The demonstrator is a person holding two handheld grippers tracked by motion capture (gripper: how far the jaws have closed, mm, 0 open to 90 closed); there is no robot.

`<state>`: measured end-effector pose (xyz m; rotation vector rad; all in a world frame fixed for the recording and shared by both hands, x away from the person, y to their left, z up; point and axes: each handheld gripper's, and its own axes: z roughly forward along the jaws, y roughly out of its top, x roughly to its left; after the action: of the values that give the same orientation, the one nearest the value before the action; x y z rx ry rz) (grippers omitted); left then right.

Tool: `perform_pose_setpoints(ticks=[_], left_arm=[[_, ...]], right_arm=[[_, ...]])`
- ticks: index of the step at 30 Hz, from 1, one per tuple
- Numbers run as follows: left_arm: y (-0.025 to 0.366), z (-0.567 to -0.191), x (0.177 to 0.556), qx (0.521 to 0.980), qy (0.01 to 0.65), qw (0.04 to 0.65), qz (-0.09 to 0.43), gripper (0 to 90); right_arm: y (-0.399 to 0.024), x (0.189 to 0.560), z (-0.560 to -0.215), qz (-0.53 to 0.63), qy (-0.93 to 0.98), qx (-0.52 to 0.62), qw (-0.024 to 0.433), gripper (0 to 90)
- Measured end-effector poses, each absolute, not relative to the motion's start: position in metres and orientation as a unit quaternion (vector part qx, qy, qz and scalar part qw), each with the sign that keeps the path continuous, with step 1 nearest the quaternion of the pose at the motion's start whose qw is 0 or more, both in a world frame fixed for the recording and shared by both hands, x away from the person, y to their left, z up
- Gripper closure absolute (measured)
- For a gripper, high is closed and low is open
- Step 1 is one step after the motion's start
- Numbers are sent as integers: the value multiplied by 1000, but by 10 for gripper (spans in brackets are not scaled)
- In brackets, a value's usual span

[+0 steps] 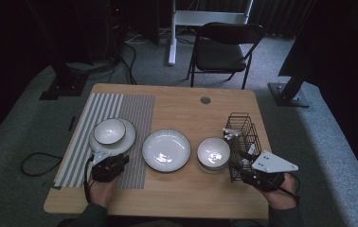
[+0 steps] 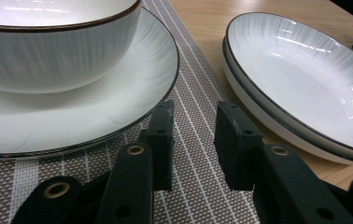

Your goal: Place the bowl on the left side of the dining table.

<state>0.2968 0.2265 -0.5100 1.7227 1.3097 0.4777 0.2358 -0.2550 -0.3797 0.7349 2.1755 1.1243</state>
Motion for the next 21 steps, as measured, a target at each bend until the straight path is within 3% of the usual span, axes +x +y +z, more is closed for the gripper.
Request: perform_pose_setpoints(ticks=[21], left_arm=[[224,-516,298,700,531,439,188,686]], right_arm=[[-273,251,-399,414,812,308,274,721]])
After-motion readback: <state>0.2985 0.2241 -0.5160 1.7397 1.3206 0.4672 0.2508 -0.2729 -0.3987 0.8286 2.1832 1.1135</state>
